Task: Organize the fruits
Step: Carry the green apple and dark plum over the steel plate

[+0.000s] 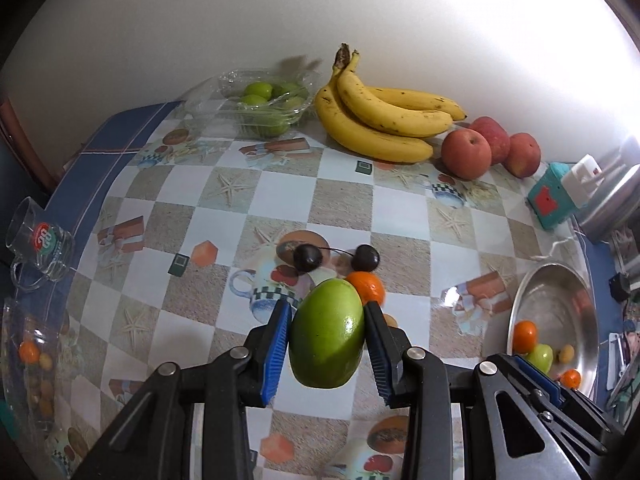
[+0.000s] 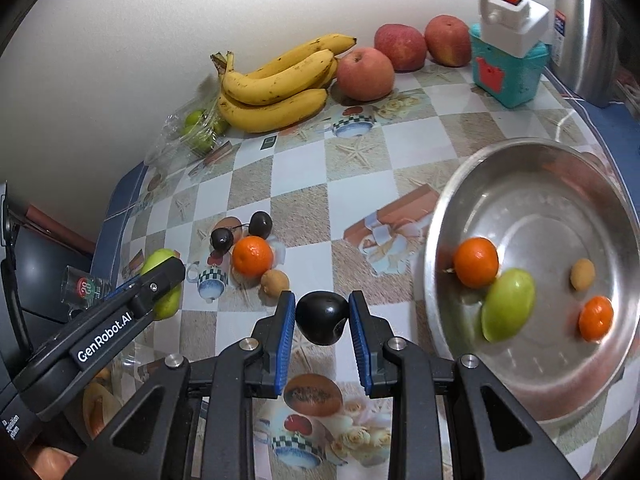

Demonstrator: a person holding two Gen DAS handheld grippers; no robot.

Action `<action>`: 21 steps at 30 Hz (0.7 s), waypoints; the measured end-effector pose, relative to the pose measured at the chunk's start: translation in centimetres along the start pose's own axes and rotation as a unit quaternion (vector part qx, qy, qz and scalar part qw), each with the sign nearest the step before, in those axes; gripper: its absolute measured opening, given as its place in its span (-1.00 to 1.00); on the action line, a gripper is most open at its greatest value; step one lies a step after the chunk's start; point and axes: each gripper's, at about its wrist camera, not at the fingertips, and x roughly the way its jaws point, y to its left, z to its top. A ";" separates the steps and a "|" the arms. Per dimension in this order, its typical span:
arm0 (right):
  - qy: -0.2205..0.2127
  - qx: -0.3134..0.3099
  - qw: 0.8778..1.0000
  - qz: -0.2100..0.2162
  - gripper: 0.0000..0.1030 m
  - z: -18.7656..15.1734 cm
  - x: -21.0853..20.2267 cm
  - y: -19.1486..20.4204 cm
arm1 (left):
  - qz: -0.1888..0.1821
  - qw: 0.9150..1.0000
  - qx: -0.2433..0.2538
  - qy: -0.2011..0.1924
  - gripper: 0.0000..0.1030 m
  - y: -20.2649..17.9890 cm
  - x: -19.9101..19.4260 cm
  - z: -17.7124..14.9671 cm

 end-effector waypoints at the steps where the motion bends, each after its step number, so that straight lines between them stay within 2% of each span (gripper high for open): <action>1: -0.001 0.003 1.000 -0.002 -0.45 -0.1 -0.2 -0.2 | 0.001 1.000 0.002 -0.002 -0.23 -0.4 -0.2 -0.1; 8: -0.010 0.024 1.000 -0.013 -0.45 0.3 -1.4 -2.4 | -0.007 1.000 0.018 -0.010 -0.23 -2.7 -1.1 -0.7; 12: -0.015 0.033 0.999 -0.033 -0.45 0.7 -1.8 -3.9 | -0.012 0.999 0.030 -0.008 -0.23 -4.3 -1.1 -0.9; 21: -0.023 0.098 0.992 -0.073 -0.45 1.4 -3.1 -10.0 | -0.047 0.996 0.077 -0.002 -0.23 -9.5 -1.3 -2.1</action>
